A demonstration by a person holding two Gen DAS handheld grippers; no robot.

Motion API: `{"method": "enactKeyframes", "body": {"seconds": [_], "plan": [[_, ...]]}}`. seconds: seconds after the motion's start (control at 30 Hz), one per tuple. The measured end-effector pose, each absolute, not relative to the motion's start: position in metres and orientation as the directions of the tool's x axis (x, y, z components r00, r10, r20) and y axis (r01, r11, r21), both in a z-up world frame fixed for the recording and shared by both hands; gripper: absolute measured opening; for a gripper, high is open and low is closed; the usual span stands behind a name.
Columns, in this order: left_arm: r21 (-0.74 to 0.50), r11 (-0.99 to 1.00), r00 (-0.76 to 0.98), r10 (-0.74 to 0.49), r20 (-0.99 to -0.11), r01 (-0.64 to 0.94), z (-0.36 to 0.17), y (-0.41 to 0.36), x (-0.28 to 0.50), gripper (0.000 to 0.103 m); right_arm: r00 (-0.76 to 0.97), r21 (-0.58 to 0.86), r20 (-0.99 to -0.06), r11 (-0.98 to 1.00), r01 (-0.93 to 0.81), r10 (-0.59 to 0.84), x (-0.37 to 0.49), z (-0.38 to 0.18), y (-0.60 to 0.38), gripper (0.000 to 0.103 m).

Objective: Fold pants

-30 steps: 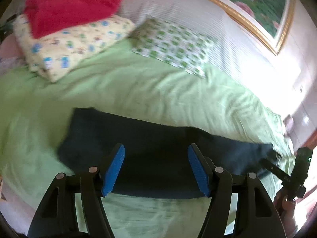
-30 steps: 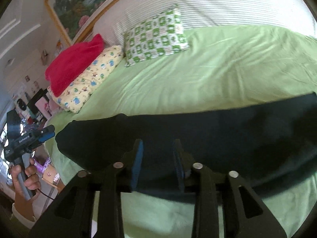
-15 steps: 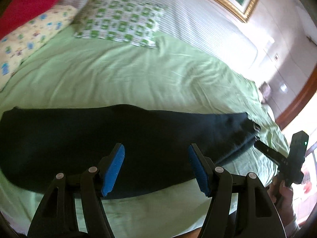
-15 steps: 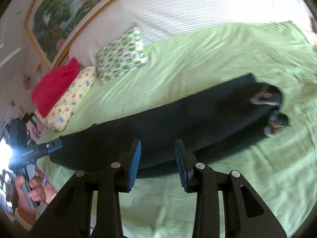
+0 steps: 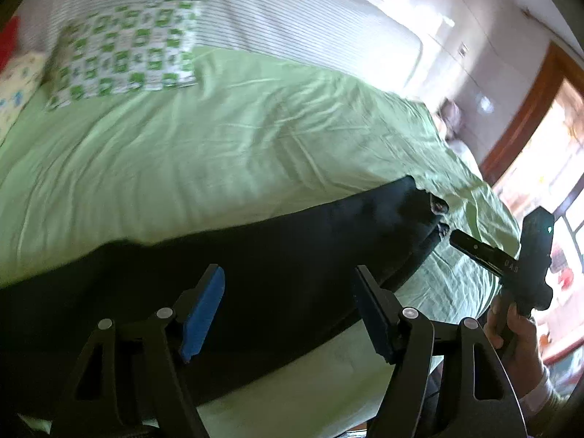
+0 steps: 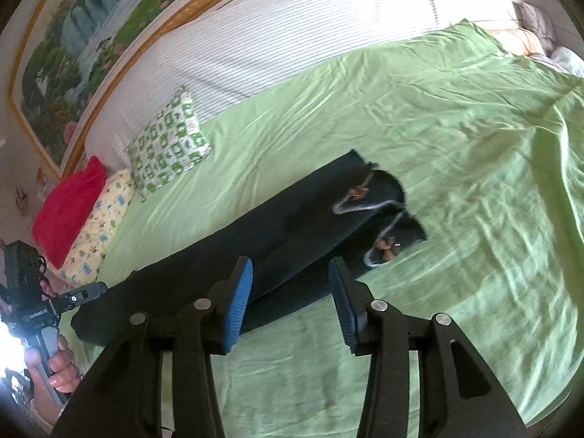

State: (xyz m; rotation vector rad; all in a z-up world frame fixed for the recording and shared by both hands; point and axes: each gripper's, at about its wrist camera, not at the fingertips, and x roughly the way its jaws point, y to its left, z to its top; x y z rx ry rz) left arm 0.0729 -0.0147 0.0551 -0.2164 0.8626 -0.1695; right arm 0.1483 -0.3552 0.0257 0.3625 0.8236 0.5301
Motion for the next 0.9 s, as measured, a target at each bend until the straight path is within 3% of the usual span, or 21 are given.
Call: {"method": "enactKeyframes", "body": {"seconds": [0.3, 0.7, 0.77, 0.8, 0.9], "plan": [[-0.198, 0.957, 0.568, -0.286, -0.772, 0.213, 0.056, -0.062, 0.141, 0.073, 0.564, 0.563, -0.597, 0.799, -0.212, 0.57, 0.174, 0.006, -0.371, 0.045], [-0.165, 0.922, 0.486, -0.33, -0.809, 0.351, 0.054, -0.116, 0.212, 0.074, 0.604, 0.654, -0.533, 0.741, -0.151, 0.593, 0.204, -0.004, -0.38, 0.044], [-0.16, 0.914, 0.471, -0.334, -0.816, 0.372, 0.053, -0.126, 0.222, 0.074, 0.604, 0.66, -0.524, 0.735, -0.159, 0.601, 0.204, -0.005, -0.38, 0.026], [-0.159, 0.91, 0.464, -0.338, -0.819, 0.382, 0.051, -0.131, 0.225, 0.074, 0.604, 0.665, -0.518, 0.729, -0.162, 0.606, 0.204, -0.005, -0.381, 0.011], [-0.159, 0.896, 0.443, -0.351, -0.825, 0.414, 0.049, -0.146, 0.235, 0.074, 0.615, 0.675, -0.493, 0.716, -0.176, 0.616, 0.194, -0.002, -0.388, 0.009]]}}
